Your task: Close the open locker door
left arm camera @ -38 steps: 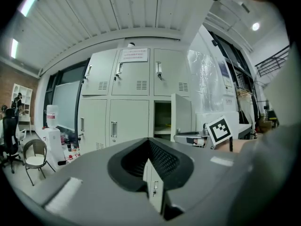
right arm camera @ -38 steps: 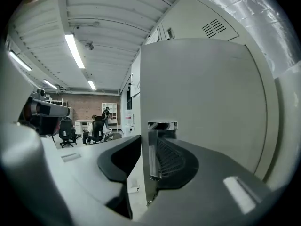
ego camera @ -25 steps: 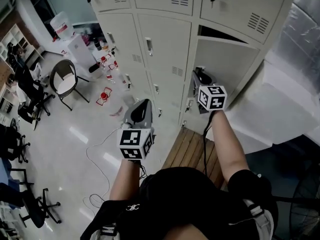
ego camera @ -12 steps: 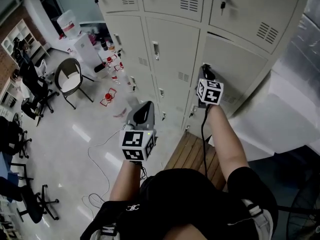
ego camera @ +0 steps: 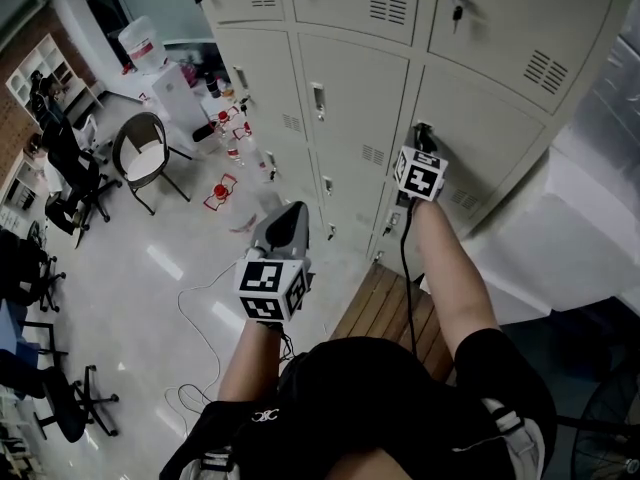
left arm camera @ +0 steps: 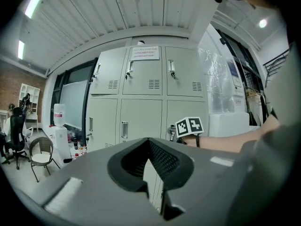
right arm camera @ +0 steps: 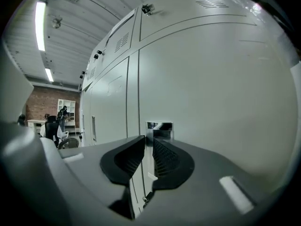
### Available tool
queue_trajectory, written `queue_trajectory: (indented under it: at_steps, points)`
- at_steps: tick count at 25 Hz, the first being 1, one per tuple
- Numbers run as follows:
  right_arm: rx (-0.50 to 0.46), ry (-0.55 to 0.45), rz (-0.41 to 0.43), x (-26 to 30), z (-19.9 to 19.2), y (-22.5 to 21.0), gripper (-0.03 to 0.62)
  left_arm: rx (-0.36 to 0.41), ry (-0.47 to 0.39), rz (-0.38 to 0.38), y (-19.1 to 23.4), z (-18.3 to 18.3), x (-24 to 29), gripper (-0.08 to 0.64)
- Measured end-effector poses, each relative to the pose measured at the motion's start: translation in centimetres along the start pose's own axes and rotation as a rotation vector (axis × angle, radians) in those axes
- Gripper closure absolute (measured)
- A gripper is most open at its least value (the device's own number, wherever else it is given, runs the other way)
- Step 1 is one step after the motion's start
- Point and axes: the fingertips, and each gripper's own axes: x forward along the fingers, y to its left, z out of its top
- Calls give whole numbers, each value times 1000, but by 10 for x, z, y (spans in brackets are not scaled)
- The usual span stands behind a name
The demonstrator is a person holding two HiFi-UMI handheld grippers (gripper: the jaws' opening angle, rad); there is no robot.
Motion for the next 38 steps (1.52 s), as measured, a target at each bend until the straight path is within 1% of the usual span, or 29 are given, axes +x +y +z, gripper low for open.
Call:
queue_trajectory:
  at_steps: [5, 10, 12, 16, 21, 23, 24, 26, 31, 34, 38]
  points:
    - [0, -13, 16, -3, -1, 2, 528, 1, 8, -7, 0, -4, -2, 560]
    - [28, 1, 21, -13, -15, -4, 526, -3, 11, -21, -3, -6, -2, 560]
    - [20, -9, 33, -23, -18, -4, 528, -4, 9, -29, -6, -7, -1, 560]
    - [-32, -53, 55, -63, -14, 0, 528, -3, 5, -56, -16, -6, 3, 560]
    - [-66, -146, 76, -133, 9, 4, 532, -17, -1, -107, -37, -6, 12, 560]
    - [-71, -164, 68, -161, 18, 3, 569, -20, -7, -132, -48, -6, 16, 560]
    - [-78, -166, 63, -175, 21, 3, 581, -21, -11, -145, -55, -6, 17, 560]
    - [-89, -171, 61, -200, 26, 1, 581, -21, -17, -171, -68, -6, 19, 560]
    - [-71, -181, 66, -250, 27, -6, 581, -23, -14, -226, -98, -12, 20, 560]
    - [-43, -150, 65, -266, 19, -10, 581, -16, -14, -252, -111, -13, 17, 560]
    - [-45, -153, 53, -276, 18, -13, 581, -9, -19, -271, -121, -12, 12, 560]
